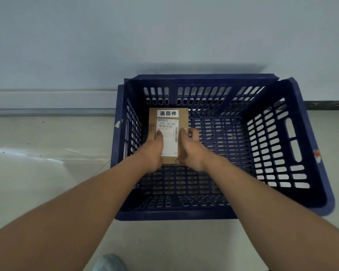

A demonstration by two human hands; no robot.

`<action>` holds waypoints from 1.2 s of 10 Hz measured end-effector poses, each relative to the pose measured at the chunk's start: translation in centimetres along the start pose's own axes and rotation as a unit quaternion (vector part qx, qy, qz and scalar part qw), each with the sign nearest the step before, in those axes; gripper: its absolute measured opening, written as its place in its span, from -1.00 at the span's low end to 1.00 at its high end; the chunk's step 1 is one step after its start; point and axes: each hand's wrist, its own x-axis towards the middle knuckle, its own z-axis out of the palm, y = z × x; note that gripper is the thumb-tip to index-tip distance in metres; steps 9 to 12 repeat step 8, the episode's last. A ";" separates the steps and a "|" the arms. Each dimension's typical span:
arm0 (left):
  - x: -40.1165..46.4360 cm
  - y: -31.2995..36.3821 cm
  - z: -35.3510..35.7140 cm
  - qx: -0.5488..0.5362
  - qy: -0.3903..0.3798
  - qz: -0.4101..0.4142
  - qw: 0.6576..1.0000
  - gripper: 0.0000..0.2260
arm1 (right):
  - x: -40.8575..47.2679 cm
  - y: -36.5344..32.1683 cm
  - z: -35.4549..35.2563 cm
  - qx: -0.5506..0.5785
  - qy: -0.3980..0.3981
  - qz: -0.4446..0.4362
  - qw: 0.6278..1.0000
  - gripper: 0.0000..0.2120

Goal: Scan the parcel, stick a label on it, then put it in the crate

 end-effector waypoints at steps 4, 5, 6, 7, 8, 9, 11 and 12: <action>0.3 1.2 0.3 0.064 0.002 -0.047 0.997 -0.14 | 0.7 -0.7 0.3 -0.074 -0.016 0.021 0.997 0.13; -0.3 2.0 -1.1 0.093 0.005 -0.034 0.995 -0.25 | -0.3 -1.0 -0.3 -0.068 0.004 0.043 0.997 -0.03; -1.8 3.2 -3.1 0.113 0.026 -0.001 0.993 -0.36 | -2.5 -2.0 -1.5 -0.057 0.035 0.060 0.996 -0.25; -5.0 5.1 -5.7 0.114 0.022 0.011 0.993 -0.42 | -6.0 -3.8 -3.3 -0.045 0.061 0.075 0.994 -0.38; -8.4 6.7 -8.6 0.115 0.020 0.027 0.993 -0.44 | -10.0 -6.1 -5.8 -0.029 0.082 0.080 0.993 -0.47; -8.4 6.7 -8.6 0.115 0.020 0.027 0.993 -0.44 | -10.0 -6.1 -5.8 -0.029 0.082 0.080 0.993 -0.47; -8.4 6.7 -8.6 0.115 0.020 0.027 0.993 -0.44 | -10.0 -6.1 -5.8 -0.029 0.082 0.080 0.993 -0.47; -8.4 6.7 -8.6 0.115 0.020 0.027 0.993 -0.44 | -10.0 -6.1 -5.8 -0.029 0.082 0.080 0.993 -0.47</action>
